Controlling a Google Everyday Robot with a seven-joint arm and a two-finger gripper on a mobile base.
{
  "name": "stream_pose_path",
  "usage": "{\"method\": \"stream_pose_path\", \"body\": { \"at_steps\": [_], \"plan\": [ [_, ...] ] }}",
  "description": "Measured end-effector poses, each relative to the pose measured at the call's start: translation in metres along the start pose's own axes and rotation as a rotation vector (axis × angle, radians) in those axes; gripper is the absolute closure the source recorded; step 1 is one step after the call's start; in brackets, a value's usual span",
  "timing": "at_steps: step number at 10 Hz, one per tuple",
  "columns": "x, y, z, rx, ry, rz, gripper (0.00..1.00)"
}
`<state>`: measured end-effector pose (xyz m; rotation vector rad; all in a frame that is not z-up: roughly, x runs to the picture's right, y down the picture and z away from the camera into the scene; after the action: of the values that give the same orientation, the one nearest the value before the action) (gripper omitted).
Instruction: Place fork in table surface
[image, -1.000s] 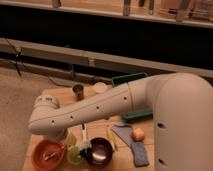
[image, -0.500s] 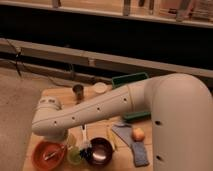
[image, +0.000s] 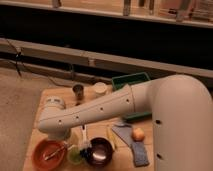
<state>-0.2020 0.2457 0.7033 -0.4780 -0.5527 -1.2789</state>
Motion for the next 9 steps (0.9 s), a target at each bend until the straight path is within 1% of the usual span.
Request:
{"method": "stream_pose_path", "body": {
  "at_steps": [2, 3, 5, 6, 8, 9],
  "plan": [
    [0.006, 0.005, 0.007, 0.004, -0.010, 0.007, 0.22],
    [0.007, 0.006, 0.009, 0.005, -0.013, 0.010, 0.27],
    [0.010, 0.008, 0.015, 0.008, -0.025, 0.015, 0.51],
    [0.011, 0.009, 0.015, 0.009, -0.026, 0.016, 0.56],
    [0.012, 0.010, 0.017, 0.014, -0.030, 0.018, 0.79],
    [0.012, 0.010, 0.017, 0.016, -0.031, 0.018, 0.87]
  ]
}}
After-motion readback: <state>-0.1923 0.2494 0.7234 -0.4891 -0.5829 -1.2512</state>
